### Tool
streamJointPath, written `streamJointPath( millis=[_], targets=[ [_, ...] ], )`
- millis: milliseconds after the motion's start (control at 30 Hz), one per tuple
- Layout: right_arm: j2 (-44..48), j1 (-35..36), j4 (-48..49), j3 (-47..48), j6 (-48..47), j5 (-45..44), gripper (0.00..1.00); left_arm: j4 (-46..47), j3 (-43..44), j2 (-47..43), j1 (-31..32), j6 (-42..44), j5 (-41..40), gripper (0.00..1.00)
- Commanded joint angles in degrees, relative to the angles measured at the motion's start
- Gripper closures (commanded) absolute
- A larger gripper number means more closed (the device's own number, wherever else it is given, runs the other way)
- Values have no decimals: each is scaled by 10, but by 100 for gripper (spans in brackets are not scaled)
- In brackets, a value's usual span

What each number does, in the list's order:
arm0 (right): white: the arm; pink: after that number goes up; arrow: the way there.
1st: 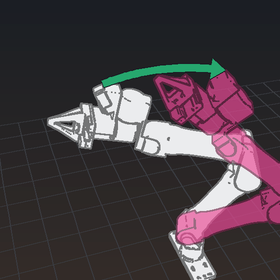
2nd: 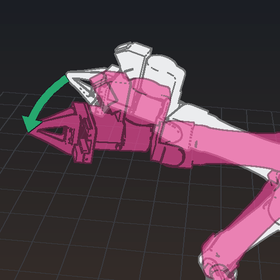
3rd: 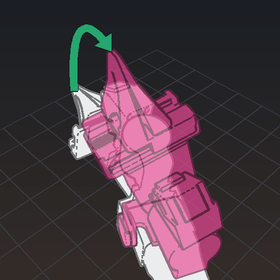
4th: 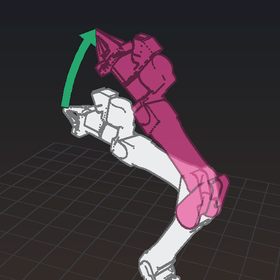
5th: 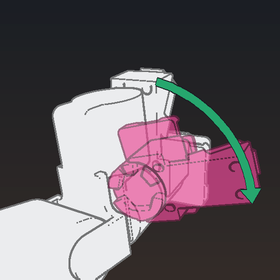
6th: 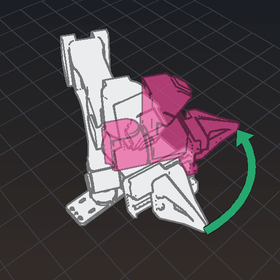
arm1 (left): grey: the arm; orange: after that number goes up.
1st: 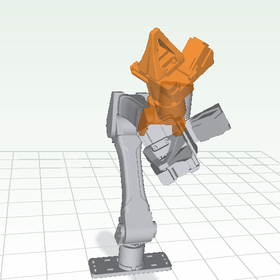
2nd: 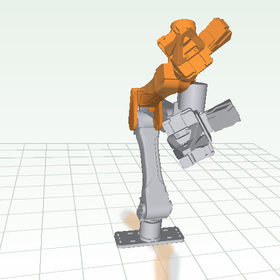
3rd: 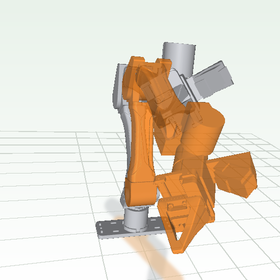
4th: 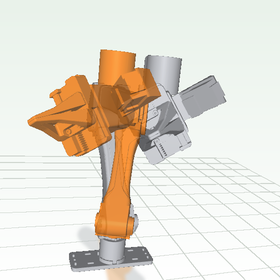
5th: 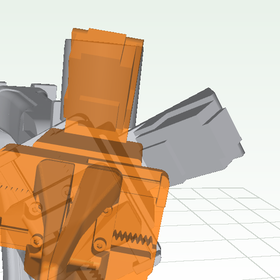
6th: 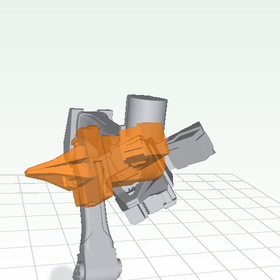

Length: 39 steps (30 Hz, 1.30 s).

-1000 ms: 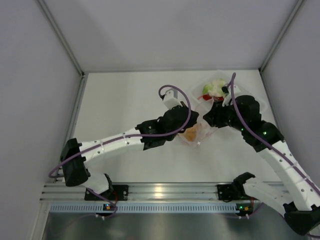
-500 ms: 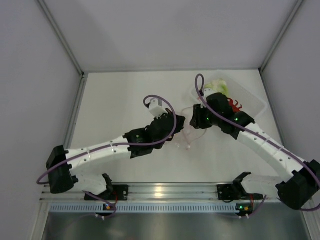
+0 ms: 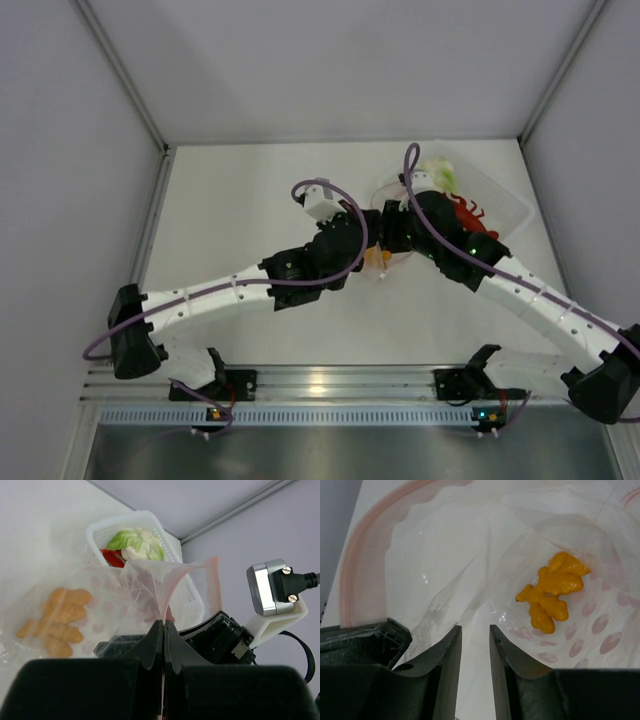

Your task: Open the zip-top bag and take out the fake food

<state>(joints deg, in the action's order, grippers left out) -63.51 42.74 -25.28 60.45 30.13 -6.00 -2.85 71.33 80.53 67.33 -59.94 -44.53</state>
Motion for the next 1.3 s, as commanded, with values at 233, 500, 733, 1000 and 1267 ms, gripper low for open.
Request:
streamJointPath(
  millis=[233, 500, 733, 1000, 1267],
  targets=[
    [-42, -10, 106, -51, 31, -59, 72, 99, 9, 19, 60, -63, -26, 100],
    [-35, -29, 114, -72, -11, -121, 73, 103, -23, -26, 61, -86, 2, 100],
    [-51, -58, -75, 16, -128, -226, 72, 103, -58, -78, 62, -95, 20, 100],
    [-60, -65, -231, 102, -238, -293, 73, 99, -223, -237, 61, -86, -64, 100],
    [-129, 34, -284, 112, -210, -285, 73, 50, -363, -323, 62, -143, -68, 100]
  ],
)
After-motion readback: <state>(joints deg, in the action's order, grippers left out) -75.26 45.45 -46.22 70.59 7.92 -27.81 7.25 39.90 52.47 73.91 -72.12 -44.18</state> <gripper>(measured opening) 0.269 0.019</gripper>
